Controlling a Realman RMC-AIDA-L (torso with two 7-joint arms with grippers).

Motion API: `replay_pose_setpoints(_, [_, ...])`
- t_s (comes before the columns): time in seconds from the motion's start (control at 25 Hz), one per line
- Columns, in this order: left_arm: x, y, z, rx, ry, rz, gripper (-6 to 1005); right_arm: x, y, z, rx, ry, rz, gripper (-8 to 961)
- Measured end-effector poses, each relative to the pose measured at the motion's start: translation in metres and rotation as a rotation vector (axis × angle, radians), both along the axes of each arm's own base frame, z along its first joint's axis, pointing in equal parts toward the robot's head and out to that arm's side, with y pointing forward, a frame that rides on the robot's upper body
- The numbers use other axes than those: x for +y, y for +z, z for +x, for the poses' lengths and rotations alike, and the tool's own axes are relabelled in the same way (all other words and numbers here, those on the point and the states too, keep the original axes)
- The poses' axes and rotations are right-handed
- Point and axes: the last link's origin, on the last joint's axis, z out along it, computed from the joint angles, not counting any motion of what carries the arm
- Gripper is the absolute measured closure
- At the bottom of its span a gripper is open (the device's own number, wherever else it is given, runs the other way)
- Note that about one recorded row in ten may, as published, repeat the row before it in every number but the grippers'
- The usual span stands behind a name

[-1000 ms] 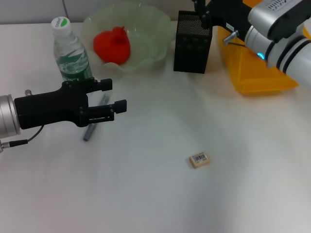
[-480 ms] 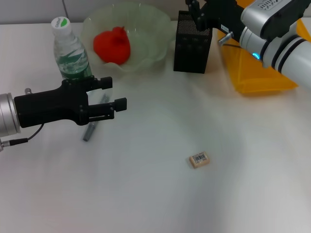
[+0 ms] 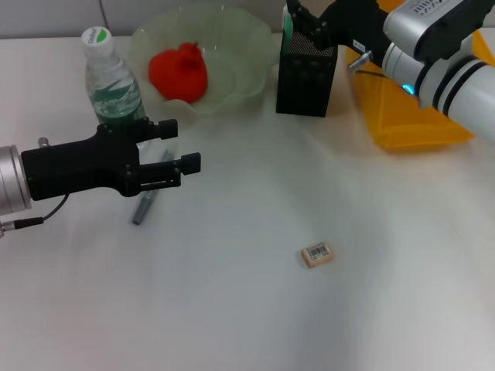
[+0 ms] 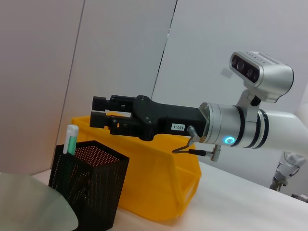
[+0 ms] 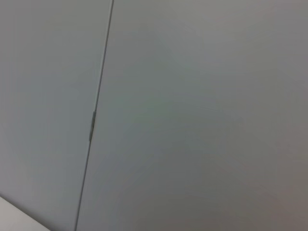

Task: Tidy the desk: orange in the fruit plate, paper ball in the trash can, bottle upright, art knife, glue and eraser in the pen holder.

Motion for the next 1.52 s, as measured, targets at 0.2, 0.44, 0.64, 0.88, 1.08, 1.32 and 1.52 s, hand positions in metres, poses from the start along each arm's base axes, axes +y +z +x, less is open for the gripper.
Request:
replay_pose_setpoints(0.2, [0.0, 0.0, 0.0, 0.0, -0.001, 0.0, 200, -0.001, 0.002, 0.001, 0.042, -0.017, -0.005, 359])
replay_pose_setpoints(0.44, [0.0, -0.001, 0.001, 0.001, -0.008, 0.002, 200, -0.009, 0.011, -0.003, 0.136, 0.036, 0.008, 199])
replay_pose_setpoints(0.64, [-0.002, -0.002, 0.0, 0.0, -0.008, -0.003, 200, -0.036, 0.029, -0.019, 0.299, 0.224, 0.019, 196])
replay_pose_setpoints(0.88, [-0.004, -0.001, 0.001, -0.009, -0.012, -0.01, 200, -0.054, 0.038, -0.024, 0.422, 0.315, -0.013, 193])
replay_pose_setpoints(1.08, [-0.004, -0.001, 0.001, -0.008, -0.017, -0.009, 200, -0.057, 0.038, -0.019, 0.448, 0.291, -0.046, 197])
replay_pose_setpoints(1.32, [-0.005, -0.001, 0.001, -0.007, -0.029, -0.008, 200, -0.07, 0.048, -0.013, 0.546, 0.297, -0.166, 203])
replay_pose_setpoints(1.52, [-0.007, 0.001, 0.001, -0.01, -0.039, -0.013, 200, -0.086, 0.074, -0.003, 0.587, 0.302, -0.385, 207])
